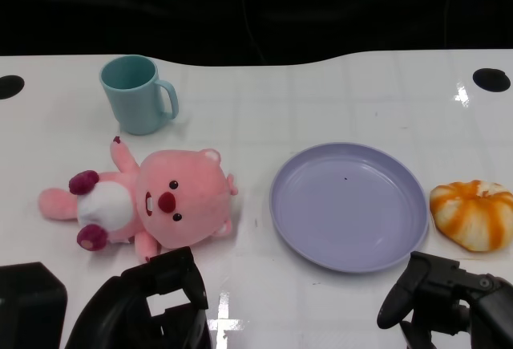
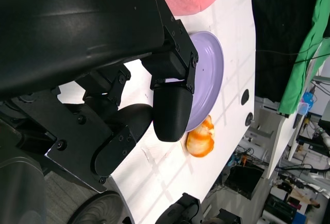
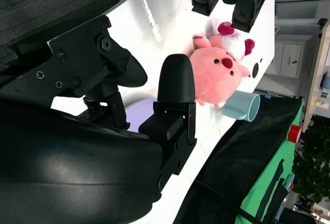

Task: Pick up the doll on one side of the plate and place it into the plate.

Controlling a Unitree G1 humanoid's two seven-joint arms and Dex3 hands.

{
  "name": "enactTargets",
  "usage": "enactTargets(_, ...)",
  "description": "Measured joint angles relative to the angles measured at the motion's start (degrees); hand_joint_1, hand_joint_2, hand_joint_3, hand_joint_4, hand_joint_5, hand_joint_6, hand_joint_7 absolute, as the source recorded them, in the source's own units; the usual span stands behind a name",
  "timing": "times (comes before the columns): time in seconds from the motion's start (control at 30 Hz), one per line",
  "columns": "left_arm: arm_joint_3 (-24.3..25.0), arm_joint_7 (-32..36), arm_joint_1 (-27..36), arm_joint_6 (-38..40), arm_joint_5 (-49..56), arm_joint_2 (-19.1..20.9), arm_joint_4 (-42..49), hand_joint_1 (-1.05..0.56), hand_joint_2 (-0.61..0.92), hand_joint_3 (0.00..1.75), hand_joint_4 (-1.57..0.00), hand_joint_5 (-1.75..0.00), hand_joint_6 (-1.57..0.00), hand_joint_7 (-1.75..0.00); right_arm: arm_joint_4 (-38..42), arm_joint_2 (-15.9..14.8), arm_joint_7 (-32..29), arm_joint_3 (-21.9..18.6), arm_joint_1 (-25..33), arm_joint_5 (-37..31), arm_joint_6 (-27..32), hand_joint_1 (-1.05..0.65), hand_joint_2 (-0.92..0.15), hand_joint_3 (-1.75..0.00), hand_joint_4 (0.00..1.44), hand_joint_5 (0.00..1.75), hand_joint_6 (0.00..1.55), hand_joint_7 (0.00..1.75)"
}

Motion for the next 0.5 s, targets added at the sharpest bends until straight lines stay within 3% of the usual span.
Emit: enactTargets(0.5,0.0,0.0,-0.3,0.0,0.0,0.0,0.0,-0.17,0.40,1.43,-0.86,-1.75,-0.73,-1.71,-0.2,0.0,0.0,0.0,-0.2,0.0,0.2,-0.02,-0.64,-1.08,0.62,1.74,0.55,1.50)
